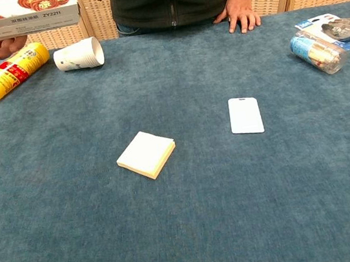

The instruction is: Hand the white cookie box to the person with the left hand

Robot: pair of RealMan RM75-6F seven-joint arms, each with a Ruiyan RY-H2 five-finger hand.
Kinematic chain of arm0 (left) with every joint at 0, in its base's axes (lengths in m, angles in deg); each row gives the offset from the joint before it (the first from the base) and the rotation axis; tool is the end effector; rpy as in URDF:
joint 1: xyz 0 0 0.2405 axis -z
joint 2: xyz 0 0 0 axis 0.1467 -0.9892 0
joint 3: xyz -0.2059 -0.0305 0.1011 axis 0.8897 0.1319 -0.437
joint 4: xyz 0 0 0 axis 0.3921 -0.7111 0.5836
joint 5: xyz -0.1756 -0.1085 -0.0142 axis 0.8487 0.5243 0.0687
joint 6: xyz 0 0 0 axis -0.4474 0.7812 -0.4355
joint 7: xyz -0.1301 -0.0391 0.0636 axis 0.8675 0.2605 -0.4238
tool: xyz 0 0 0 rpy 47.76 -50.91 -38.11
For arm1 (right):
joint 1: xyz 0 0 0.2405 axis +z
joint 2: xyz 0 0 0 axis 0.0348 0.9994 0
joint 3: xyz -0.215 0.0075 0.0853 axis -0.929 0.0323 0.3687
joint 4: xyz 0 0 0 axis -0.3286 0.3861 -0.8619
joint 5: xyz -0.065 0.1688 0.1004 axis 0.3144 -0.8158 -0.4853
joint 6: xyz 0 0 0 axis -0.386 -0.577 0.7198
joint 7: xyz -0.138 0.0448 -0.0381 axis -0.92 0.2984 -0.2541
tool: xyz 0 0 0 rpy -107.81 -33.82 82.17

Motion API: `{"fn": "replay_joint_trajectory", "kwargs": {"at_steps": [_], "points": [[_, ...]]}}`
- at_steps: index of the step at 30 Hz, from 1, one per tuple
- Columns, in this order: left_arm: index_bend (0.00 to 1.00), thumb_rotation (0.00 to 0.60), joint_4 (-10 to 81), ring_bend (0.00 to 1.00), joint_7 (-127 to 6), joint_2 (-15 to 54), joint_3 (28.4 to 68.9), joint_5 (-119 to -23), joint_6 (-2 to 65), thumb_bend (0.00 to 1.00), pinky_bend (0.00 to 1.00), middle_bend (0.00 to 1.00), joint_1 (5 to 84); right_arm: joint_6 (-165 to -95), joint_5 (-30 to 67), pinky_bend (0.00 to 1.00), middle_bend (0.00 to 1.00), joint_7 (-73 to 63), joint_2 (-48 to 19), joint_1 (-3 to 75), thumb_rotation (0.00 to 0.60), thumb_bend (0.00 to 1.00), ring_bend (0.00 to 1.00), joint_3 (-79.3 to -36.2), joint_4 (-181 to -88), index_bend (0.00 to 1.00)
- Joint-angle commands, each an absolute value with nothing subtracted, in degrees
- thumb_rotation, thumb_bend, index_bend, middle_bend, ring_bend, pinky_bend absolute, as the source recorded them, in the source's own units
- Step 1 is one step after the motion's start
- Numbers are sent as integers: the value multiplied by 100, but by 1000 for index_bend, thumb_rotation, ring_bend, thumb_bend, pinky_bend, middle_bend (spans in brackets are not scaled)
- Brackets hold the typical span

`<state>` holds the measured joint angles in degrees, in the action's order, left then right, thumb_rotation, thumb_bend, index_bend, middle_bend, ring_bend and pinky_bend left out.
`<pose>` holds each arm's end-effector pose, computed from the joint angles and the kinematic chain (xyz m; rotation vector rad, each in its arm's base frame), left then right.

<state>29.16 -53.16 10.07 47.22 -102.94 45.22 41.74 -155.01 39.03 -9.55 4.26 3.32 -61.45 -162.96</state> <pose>-0.2090 0.3425 0.1319 -1.7376 -0.4221 -1.1258 -0.2607 -0.1778 0.1585 1.2026 -0.9623 1.0182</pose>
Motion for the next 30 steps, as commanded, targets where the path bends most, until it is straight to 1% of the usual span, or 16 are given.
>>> {"fn": "replay_joint_trajectory", "kwargs": {"at_steps": [1,2,3,4,5,6,7,8,9,11,19,21,23,26,30], "points": [[674,600,2672,458,-5173,1181,4783,-10121,4367,272,603,559,4226,-15500,3896,0,0,-962,423,334,600,0,0,-6142,-16295,2],[621,600,2607,404,-5167,1230,4799,-10060,4312,195,568,478,4237,-15497,3892,0,0,-967,422,335,600,0,0,-6141,-16295,2],[496,600,2548,268,-5213,1281,4824,-9957,4231,89,467,302,4239,-15493,3883,0,0,-974,419,337,600,0,0,-6139,-16293,2],[338,600,2557,126,-5245,1302,4848,-9854,4155,23,336,135,4233,-15490,3876,0,0,-979,418,338,600,0,0,-6138,-16291,2],[237,600,2646,52,-5273,1313,4915,-9673,4070,4,242,57,4211,-15483,3864,0,0,-983,415,340,600,0,0,-6135,-16287,2],[121,600,2754,1,-5272,1300,4974,-9545,4032,0,146,4,4192,-15478,3854,0,0,-987,412,342,600,0,0,-6133,-16283,2],[48,600,2874,0,-5258,1269,5033,-9437,4012,0,90,0,4175,-15474,3847,0,0,-987,410,343,600,0,0,-6131,-16280,2],[20,600,3001,0,-5220,1219,5082,-9359,4002,0,64,0,4160,-15470,3842,0,0,-987,409,346,600,0,0,-6130,-16278,2],[2,600,3133,0,-5181,1152,5118,-9295,3989,0,37,0,4142,-15462,3840,0,0,-987,408,349,600,0,0,-6130,-16278,2],[0,600,3377,0,-5131,1006,5161,-9212,3964,0,15,0,4109,-15450,3838,0,0,-996,405,356,600,0,0,-6133,-16278,2],[0,600,4476,0,-4956,235,5207,-9269,4276,0,0,0,3827,-15440,3857,0,0,-1014,401,358,600,0,0,-6152,-16295,2],[0,600,4866,0,-4936,-75,5177,-9274,4366,0,0,0,3680,-15452,3859,0,0,-990,414,350,600,0,0,-6152,-16308,2],[0,600,5173,0,-4883,-339,5119,-9297,4546,0,0,0,3471,-15461,3858,0,0,-967,429,346,600,0,0,-6145,-16318,2],[0,600,5363,0,-4773,-552,4986,-9370,4764,0,0,0,3199,-15459,3860,0,0,-939,447,342,600,0,0,-6149,-16328,2],[0,600,5365,0,-4739,-581,4669,-9477,5127,0,0,0,2718,-15481,3872,0,0,-909,464,334,600,0,0,-6143,-16341,2]]}}
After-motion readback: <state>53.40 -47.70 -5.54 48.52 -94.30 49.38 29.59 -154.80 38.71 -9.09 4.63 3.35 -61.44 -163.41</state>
